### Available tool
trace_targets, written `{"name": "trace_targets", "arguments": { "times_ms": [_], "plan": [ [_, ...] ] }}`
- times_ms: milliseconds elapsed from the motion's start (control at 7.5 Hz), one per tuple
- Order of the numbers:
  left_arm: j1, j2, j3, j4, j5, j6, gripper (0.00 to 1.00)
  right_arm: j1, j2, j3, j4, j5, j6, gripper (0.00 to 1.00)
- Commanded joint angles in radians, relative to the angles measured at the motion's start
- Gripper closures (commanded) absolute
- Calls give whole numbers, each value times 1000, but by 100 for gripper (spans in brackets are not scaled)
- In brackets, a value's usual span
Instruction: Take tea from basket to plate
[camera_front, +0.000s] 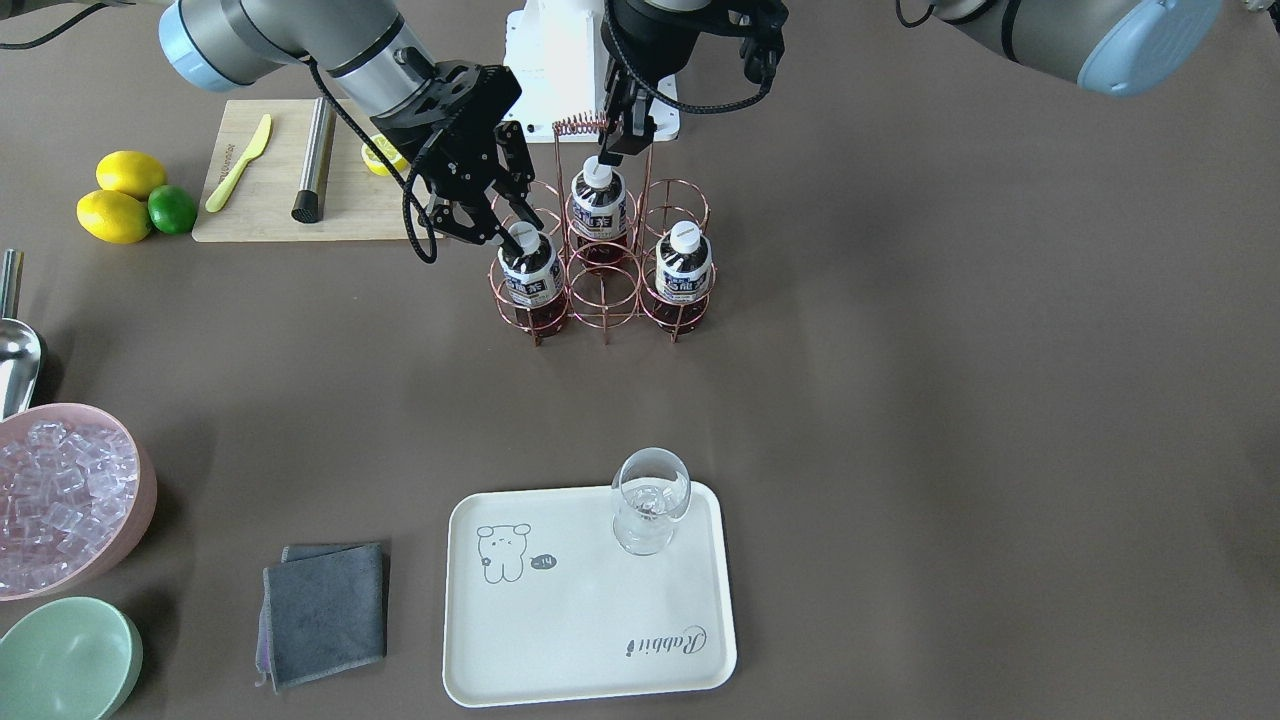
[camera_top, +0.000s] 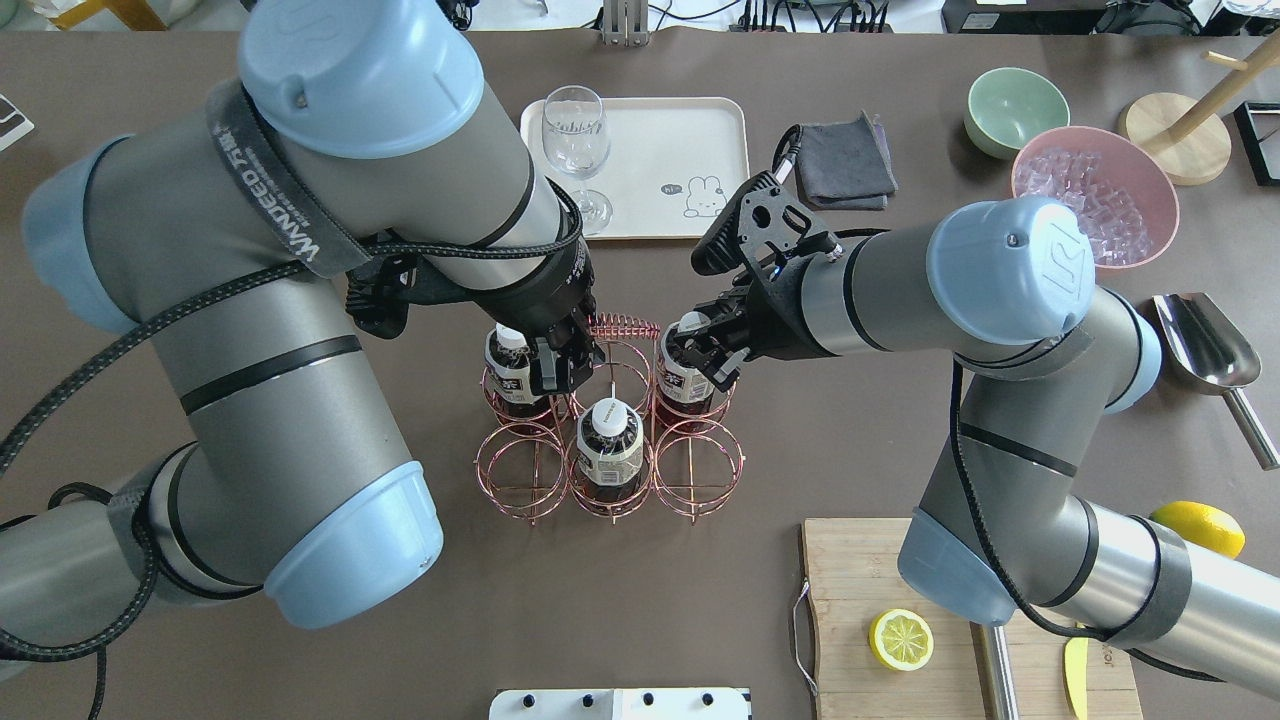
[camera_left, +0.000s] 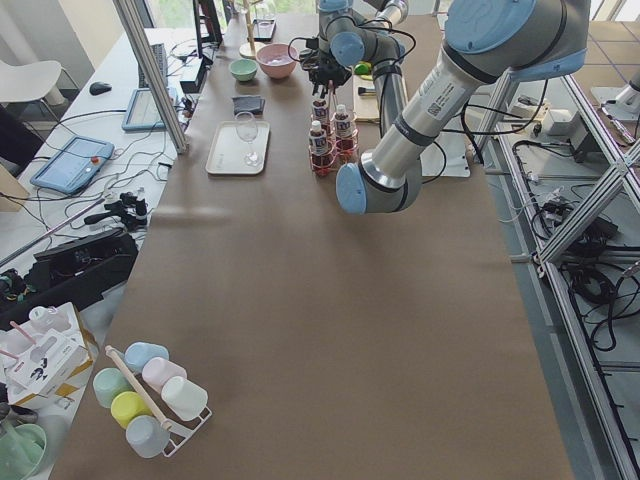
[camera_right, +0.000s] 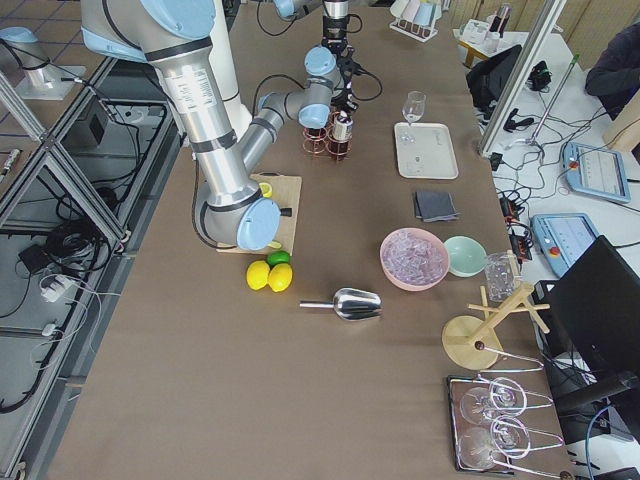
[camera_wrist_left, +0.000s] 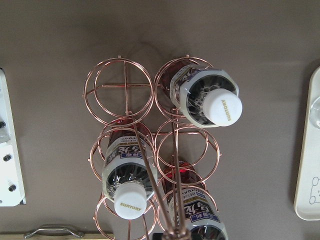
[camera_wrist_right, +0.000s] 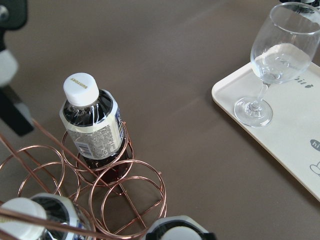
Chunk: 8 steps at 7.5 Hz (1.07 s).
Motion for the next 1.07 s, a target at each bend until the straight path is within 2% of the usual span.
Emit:
{"name": "trace_targets", "arguments": {
  "times_ms": [0,933],
  "plan": [
    [-6,6,-2,0,-20,2,100,-1,-3,3,3,-1,3,100],
    [-8,6,0,0,-20,2,100,0,-15,60,-8,16,-23,100]
  ]
}}
